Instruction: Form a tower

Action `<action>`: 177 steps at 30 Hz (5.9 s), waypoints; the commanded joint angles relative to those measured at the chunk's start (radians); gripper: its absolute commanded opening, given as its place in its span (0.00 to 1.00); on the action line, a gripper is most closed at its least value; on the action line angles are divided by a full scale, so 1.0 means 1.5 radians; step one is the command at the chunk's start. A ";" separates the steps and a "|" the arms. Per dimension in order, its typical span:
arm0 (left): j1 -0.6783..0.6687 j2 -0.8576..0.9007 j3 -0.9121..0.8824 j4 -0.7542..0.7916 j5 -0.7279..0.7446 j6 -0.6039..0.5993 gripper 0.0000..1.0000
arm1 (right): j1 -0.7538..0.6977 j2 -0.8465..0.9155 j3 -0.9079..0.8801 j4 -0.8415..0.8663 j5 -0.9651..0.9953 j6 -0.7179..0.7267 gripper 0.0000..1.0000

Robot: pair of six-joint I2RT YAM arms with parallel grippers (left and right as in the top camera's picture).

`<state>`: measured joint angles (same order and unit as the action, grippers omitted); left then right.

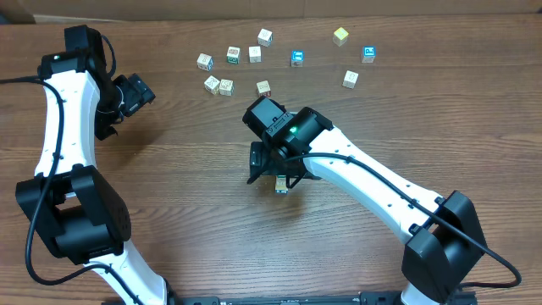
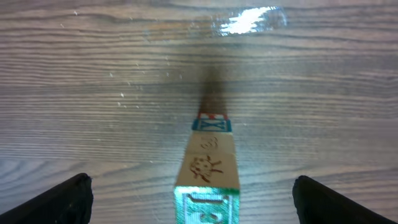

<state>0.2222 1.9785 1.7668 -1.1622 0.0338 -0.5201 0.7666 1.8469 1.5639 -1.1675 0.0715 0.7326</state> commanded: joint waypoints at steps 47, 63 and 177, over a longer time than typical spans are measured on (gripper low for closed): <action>-0.007 -0.014 0.010 0.051 0.094 0.069 0.13 | -0.553 -0.003 -0.004 0.045 0.131 -0.023 1.00; -0.156 -0.014 -0.220 0.065 0.214 0.090 0.04 | -0.553 -0.003 -0.004 0.045 0.131 -0.023 1.00; -0.385 -0.014 -0.471 0.354 0.410 -0.077 0.04 | -0.553 -0.003 -0.004 0.044 0.131 -0.023 1.00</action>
<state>-0.3473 1.9587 1.0729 -0.6346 0.6701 -0.6205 -0.0631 1.8469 1.5631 -1.1030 0.2546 0.7025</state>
